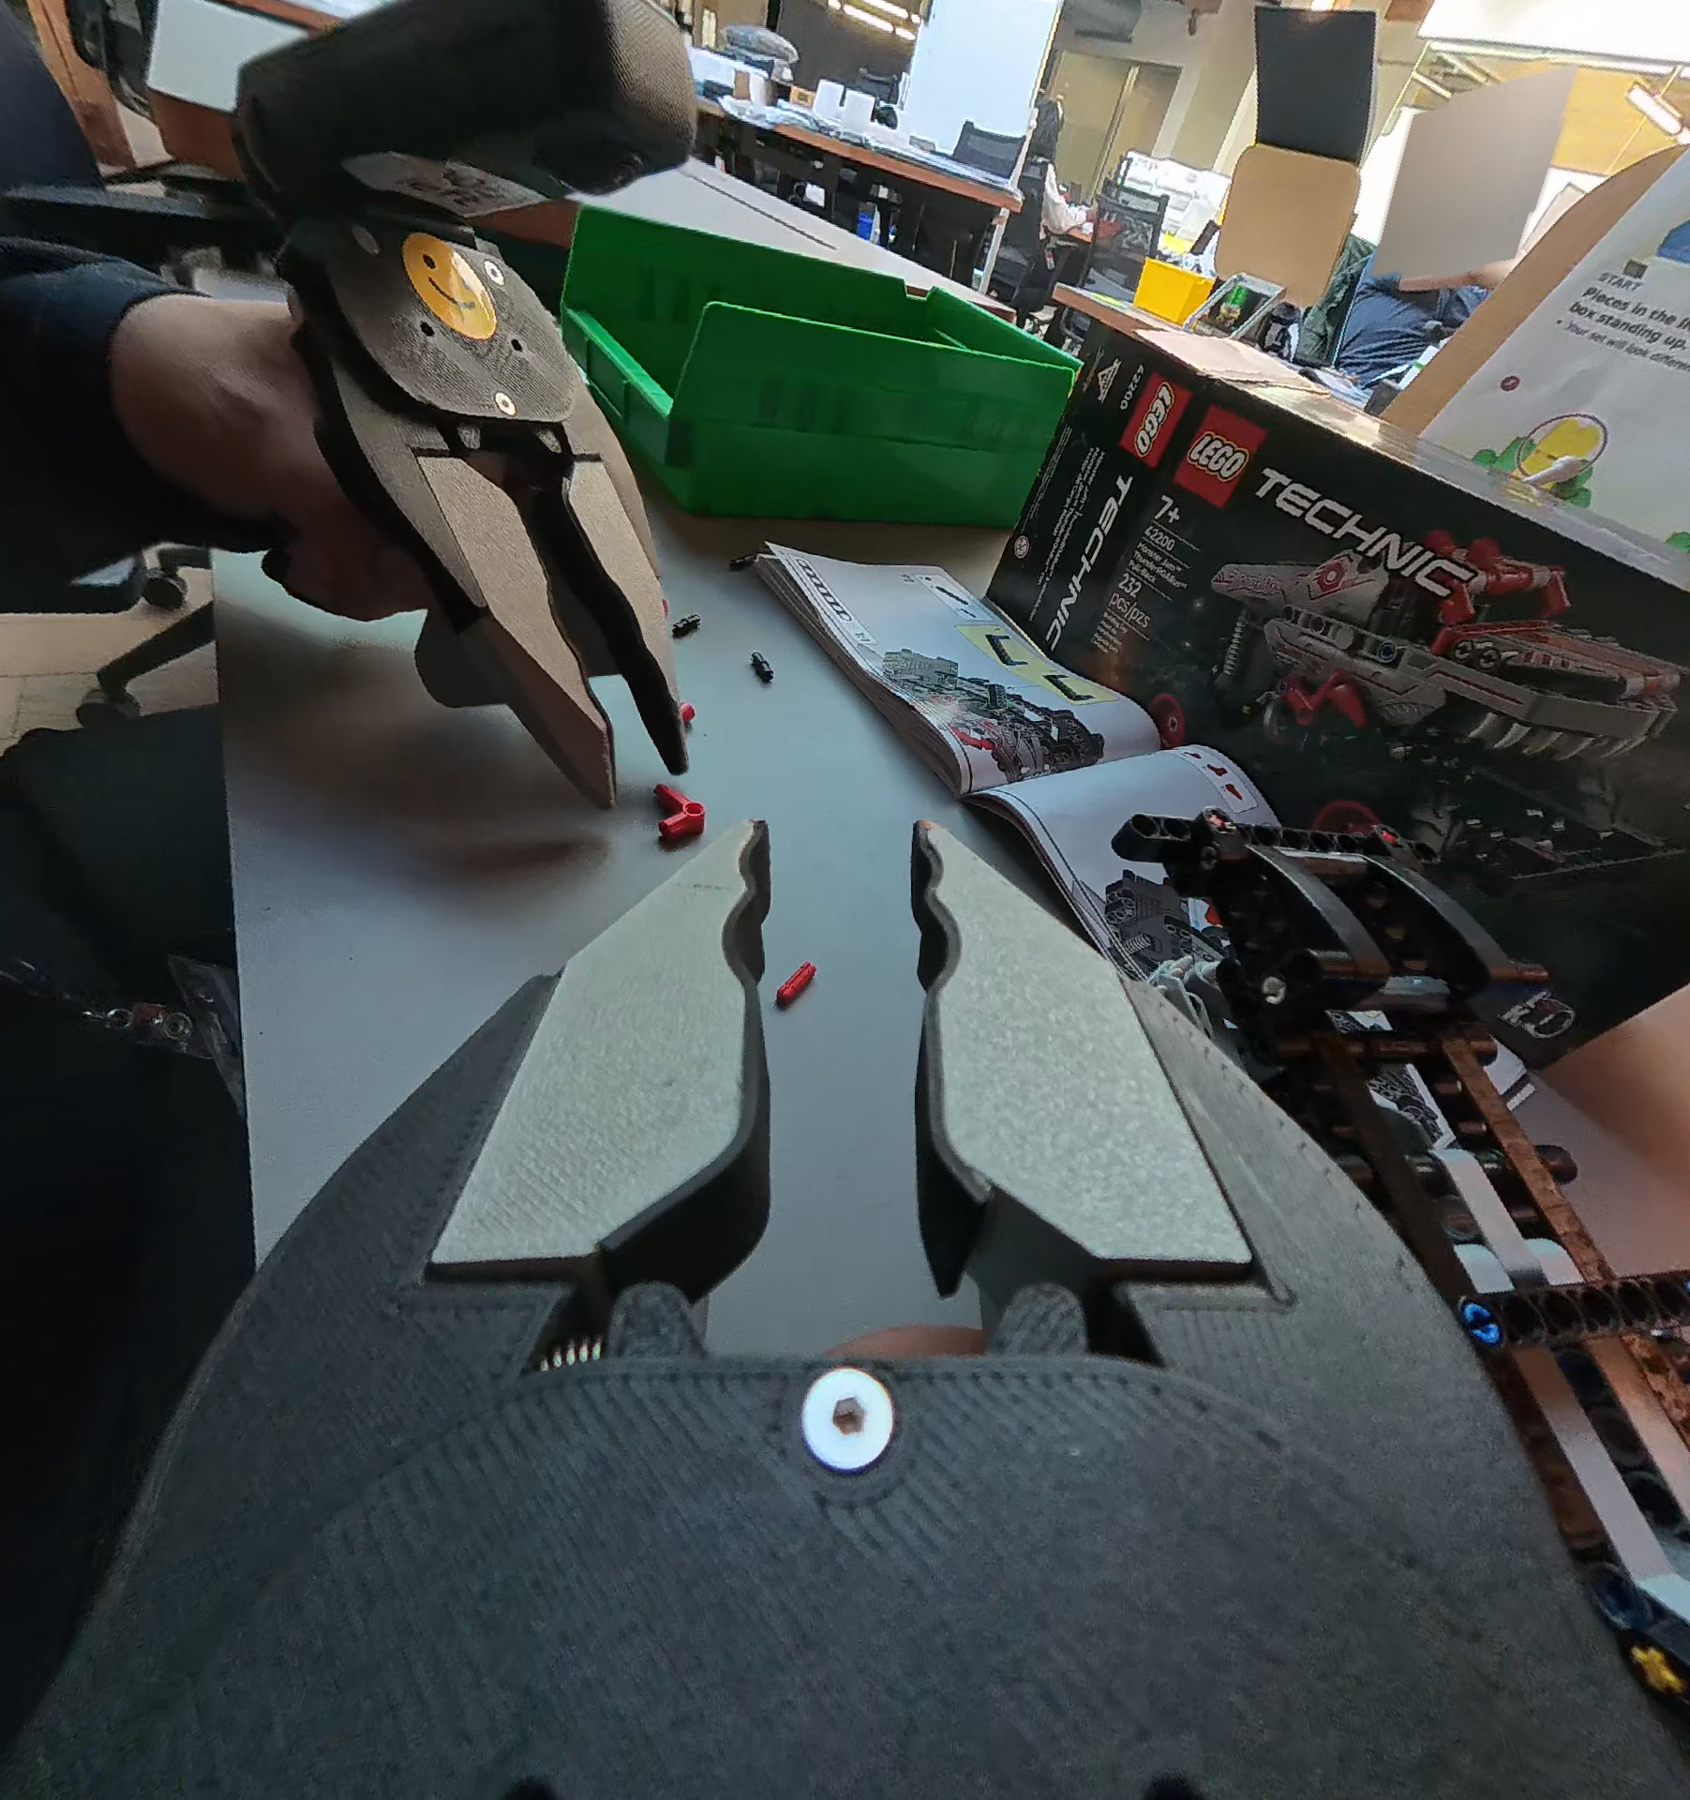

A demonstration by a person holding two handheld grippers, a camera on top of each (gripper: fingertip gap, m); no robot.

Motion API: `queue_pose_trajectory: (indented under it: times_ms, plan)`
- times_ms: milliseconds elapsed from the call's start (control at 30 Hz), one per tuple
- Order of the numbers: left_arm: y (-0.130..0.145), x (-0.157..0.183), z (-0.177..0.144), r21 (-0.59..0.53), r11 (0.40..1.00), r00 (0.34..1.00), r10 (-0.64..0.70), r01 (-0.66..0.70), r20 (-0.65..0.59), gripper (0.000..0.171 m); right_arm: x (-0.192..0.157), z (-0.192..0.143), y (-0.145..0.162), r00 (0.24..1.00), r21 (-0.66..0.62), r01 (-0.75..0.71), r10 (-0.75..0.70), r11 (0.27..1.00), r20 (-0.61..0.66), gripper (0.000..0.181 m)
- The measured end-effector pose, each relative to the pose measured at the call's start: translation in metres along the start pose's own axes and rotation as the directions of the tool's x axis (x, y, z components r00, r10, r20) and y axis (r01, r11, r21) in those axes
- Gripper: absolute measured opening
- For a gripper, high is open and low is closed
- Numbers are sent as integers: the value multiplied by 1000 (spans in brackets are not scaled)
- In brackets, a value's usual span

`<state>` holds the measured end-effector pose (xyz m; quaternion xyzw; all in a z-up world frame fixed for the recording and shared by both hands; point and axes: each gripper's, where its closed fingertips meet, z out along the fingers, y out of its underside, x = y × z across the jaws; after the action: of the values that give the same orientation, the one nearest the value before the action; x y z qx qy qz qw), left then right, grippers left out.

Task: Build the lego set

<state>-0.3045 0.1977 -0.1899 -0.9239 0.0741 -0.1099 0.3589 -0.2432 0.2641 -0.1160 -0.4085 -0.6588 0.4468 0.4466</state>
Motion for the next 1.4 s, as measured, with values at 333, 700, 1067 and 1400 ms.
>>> queue_pose_trajectory:
  times_ms: [333,700,1067,1400]
  plan:
    - [14,-12,-32,74,997,999,-9,6,40,29,0,0,0,1000,3,-2,2,1000,5,25]
    - [22,-19,-50,145,989,998,-12,4,58,30,0,0,0,1000,4,-9,9,1000,7,25]
    - [21,-28,-60,215,976,995,2,-24,102,29,0,0,0,1000,5,-13,13,1000,12,25]
    - [17,-52,-90,369,929,989,-37,-19,145,31,1,0,0,1000,4,-9,9,1000,15,25]
